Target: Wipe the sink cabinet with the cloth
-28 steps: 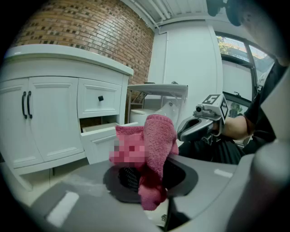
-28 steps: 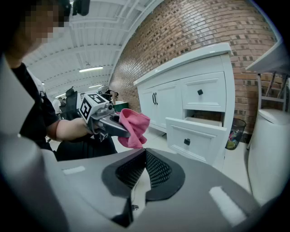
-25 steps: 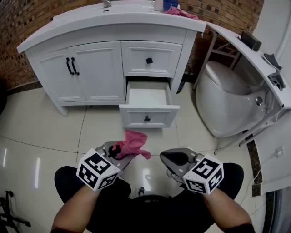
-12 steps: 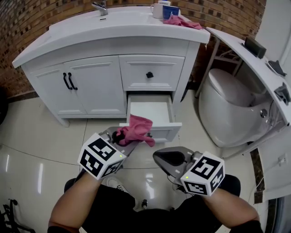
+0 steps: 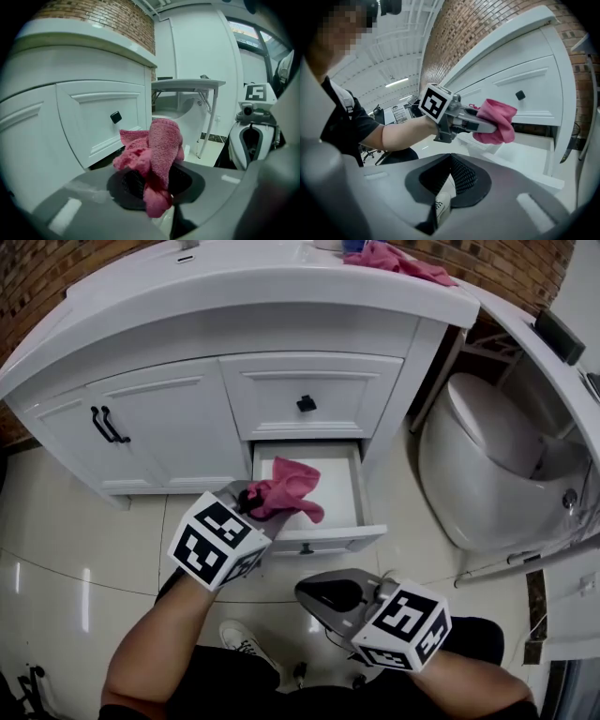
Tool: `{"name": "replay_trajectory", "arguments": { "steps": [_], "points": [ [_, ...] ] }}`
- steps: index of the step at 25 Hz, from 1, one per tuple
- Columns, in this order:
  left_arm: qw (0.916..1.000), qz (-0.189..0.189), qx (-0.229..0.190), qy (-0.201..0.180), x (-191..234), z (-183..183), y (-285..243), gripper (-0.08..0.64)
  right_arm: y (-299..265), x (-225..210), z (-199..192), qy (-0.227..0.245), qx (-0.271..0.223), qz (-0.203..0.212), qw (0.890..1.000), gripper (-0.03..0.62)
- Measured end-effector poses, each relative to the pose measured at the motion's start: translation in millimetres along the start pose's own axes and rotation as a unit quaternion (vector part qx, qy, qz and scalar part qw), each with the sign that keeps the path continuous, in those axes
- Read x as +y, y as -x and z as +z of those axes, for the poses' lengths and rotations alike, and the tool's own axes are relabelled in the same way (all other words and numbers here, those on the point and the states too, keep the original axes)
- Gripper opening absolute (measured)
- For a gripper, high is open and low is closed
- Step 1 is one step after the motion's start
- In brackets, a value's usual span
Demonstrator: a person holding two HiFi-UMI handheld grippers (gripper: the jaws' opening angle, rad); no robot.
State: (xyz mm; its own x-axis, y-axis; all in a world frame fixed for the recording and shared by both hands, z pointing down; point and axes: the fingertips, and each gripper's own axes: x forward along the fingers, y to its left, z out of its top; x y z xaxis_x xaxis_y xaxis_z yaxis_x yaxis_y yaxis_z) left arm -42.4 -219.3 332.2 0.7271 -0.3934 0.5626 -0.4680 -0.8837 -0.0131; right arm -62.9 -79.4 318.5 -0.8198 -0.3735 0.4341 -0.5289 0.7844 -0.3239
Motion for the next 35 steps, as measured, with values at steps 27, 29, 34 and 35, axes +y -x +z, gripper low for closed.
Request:
{"name": "replay_trajectory", "arguments": {
  "steps": [27,29,34,35],
  "points": [
    [0.9749,-0.100,0.187,-0.069,53,-46,-203,0.098,-72,-22,0,0.070,0.126,0.191,0.971,0.006],
    [0.9744,-0.101,0.187,-0.074,55,-42,-211,0.098,-76,-24,-4,0.080,0.132,0.195,0.969,0.006],
    [0.9713,-0.106,0.194,-0.088,51,-41,-228,0.098,-84,-28,-11,0.089,0.143,0.199,0.965,0.006],
    [0.9709,-0.104,0.197,-0.086,52,-43,-230,0.097,-86,-28,-14,0.089,0.147,0.201,0.964,0.006]
  ]
}}
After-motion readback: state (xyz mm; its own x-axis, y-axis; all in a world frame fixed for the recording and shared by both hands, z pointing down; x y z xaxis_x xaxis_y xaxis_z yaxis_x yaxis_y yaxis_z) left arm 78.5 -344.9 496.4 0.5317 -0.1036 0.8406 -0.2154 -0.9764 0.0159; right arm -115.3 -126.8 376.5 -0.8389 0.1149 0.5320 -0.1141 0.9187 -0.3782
